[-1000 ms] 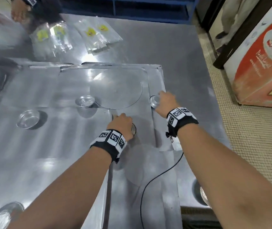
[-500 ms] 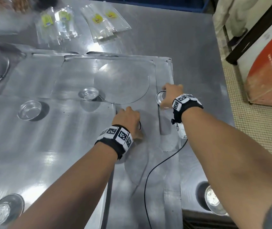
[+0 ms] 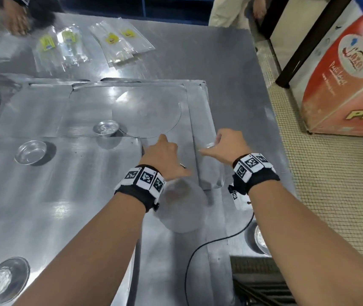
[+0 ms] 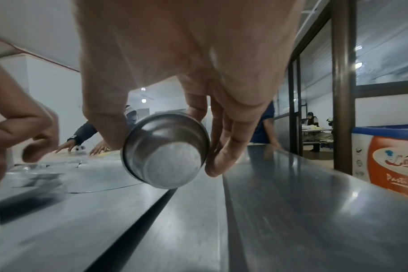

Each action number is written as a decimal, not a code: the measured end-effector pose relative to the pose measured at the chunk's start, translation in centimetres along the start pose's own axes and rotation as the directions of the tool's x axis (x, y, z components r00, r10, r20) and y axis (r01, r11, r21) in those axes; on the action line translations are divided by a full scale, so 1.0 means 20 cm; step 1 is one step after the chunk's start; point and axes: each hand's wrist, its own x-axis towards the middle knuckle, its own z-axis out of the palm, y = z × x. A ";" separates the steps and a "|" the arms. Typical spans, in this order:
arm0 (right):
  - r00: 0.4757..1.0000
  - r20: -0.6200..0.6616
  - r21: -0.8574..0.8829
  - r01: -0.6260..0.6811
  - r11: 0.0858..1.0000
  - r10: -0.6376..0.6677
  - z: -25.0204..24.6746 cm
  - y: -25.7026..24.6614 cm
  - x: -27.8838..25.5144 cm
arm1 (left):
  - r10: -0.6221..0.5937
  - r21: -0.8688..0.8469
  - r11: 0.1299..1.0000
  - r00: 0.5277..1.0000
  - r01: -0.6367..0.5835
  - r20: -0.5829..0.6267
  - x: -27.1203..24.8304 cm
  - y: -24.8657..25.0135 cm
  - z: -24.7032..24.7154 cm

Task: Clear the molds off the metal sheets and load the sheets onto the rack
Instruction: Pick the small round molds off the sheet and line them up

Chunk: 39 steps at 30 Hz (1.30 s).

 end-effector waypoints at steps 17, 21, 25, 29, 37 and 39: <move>0.982 -0.094 0.029 -0.160 0.987 0.162 -0.17 0.57 -0.62 | 0.284 0.013 0.959 0.959 -0.284 0.010 -0.16 0.49 0.12; 0.971 -0.098 0.050 -0.214 0.976 0.218 -0.21 0.71 -0.68 | 0.354 0.014 0.935 0.935 -0.354 0.015 -0.14 0.65 0.21; 0.962 -0.080 0.060 -0.256 0.965 0.260 -0.24 0.82 -0.71 | 0.394 -0.011 0.919 0.919 -0.394 0.023 -0.10 0.79 0.31; 0.938 -0.047 -0.021 -0.344 0.939 0.343 -0.21 0.92 -0.69 | 0.398 -0.018 0.917 0.913 -0.398 0.091 -0.08 0.90 0.40; 0.901 -0.023 -0.026 -0.433 0.901 0.432 -0.11 0.99 -0.62 | 0.414 -0.047 0.910 0.898 -0.411 0.150 -0.01 1.01 0.56; 0.900 -0.016 -0.020 -0.436 0.900 0.435 -0.09 1.02 -0.61 | 0.416 -0.052 0.909 0.895 -0.413 0.161 0.00 1.02 0.59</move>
